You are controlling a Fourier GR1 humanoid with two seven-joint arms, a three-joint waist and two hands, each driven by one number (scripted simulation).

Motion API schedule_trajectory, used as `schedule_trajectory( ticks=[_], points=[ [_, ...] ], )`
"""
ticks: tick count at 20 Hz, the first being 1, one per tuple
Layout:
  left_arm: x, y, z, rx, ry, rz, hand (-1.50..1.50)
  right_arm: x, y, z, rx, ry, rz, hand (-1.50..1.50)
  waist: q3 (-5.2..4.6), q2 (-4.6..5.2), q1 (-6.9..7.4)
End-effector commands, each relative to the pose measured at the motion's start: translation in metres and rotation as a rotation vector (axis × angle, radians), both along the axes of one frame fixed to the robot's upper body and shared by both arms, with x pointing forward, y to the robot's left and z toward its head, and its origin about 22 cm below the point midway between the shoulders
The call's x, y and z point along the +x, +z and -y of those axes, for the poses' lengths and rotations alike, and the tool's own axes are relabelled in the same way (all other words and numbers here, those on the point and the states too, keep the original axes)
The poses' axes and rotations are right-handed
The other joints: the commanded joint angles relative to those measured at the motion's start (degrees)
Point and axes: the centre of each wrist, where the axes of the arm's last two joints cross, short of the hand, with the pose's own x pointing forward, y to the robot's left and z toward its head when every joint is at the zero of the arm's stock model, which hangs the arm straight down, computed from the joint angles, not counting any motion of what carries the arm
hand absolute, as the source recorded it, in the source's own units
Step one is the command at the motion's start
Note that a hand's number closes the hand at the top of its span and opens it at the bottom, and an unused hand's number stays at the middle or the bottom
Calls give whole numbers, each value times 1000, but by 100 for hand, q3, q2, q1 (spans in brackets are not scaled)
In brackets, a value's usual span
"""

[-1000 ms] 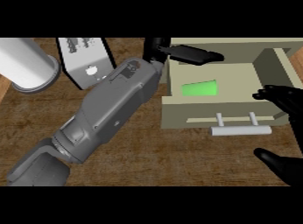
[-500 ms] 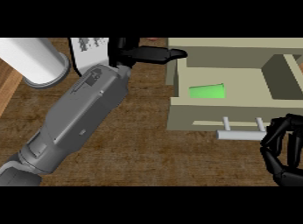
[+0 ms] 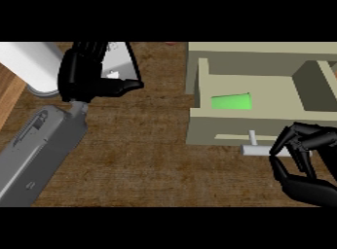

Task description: Pick up the cup, place it into the drawer and close the drawer

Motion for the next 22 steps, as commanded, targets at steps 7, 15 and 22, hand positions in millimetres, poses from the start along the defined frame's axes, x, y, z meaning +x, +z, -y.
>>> schedule_trajectory(
  ticks=[7, 15, 22],
  points=[
    [-50, -39, -71, -7, 33, -21, -150, 11, -22, -26, -444, 58, 106, 150, -2, 39, -30],
    [-85, -44, -112, -5, 15, -21, -150, 52, -96, -40, -577, 35, 100, 150, 5, 46, -68],
    [-98, -60, -122, -21, 34, -15, -150, 99, -108, -55, -716, 36, 39, -150, 3, 53, -89]
  ],
)
